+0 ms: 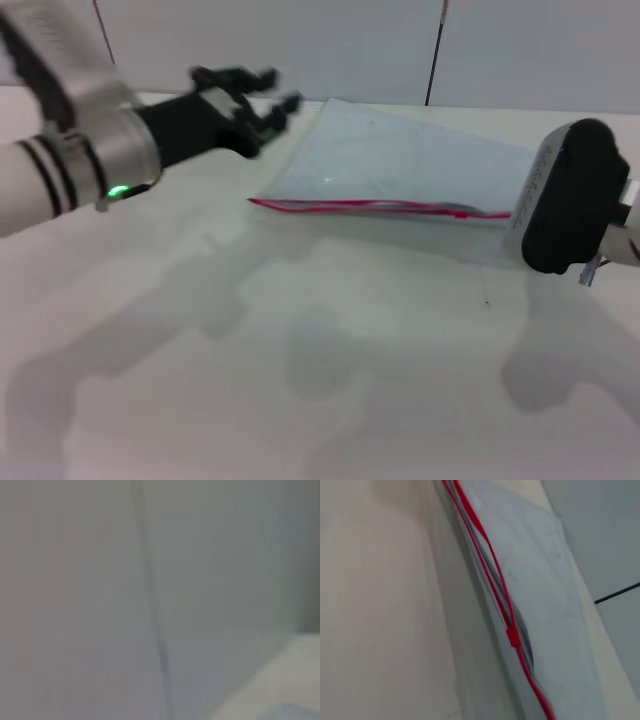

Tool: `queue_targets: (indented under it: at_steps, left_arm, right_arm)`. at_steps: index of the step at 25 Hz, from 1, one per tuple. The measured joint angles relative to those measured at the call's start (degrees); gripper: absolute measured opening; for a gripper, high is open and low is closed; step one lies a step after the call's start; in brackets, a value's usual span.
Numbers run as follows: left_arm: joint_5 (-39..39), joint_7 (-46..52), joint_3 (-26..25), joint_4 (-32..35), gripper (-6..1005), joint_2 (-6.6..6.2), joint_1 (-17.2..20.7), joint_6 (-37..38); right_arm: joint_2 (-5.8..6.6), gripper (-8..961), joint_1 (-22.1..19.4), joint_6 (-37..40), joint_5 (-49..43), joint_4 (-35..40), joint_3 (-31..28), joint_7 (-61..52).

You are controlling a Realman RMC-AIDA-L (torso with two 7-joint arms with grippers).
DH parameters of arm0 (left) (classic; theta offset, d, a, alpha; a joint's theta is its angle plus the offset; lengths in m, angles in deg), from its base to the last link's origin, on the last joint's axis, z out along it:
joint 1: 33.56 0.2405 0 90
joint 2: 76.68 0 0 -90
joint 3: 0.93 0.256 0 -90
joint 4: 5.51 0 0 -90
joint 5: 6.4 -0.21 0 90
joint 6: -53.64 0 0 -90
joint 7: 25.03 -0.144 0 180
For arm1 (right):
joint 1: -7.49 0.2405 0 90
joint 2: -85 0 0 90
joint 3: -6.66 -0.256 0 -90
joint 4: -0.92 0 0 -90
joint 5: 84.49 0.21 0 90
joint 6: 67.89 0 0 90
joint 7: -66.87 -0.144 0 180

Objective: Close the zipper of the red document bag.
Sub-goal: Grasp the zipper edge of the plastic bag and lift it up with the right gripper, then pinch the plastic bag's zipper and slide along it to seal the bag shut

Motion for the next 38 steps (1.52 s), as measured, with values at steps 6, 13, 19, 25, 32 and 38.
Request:
queue_targets:
  at_steps: [6,13,19,25,32,38]
  left_arm:
    - [-16.37,9.16,-0.03,7.68,401,0.34,-0.83,-1.1]
    - [-30.21,12.98,0.16,13.96,402,2.63,-1.7,-2.96]
    - [-33.73,13.02,2.4,14.31,401,3.45,-3.73,-3.01]
    - [-36.61,13.15,3.04,14.65,420,3.54,-4.61,-3.08]
    - [-37.15,12.75,5.11,14.55,454,3.53,-5.33,-2.88]
    - [-37.19,12.47,5.88,14.2,473,3.52,-5.93,-2.08]
  right_arm:
    - [-0.13,48,-0.18,0.09,0.07,0.96,0.24,-1.69]
    - [-0.18,47,0.02,0.38,0.09,1.81,1.31,-2.96]
    - [-0.18,47,-0.26,0.48,0.09,3.79,1.92,-3.55]
    - [-0.18,47,-0.04,1.52,0.09,4.57,2.5,-3.91]
    - [-0.18,47,-0.3,2.19,0.09,6.87,2.66,-3.93]
    - [-0.18,47,-0.4,2.94,0.09,8.02,2.93,-3.93]
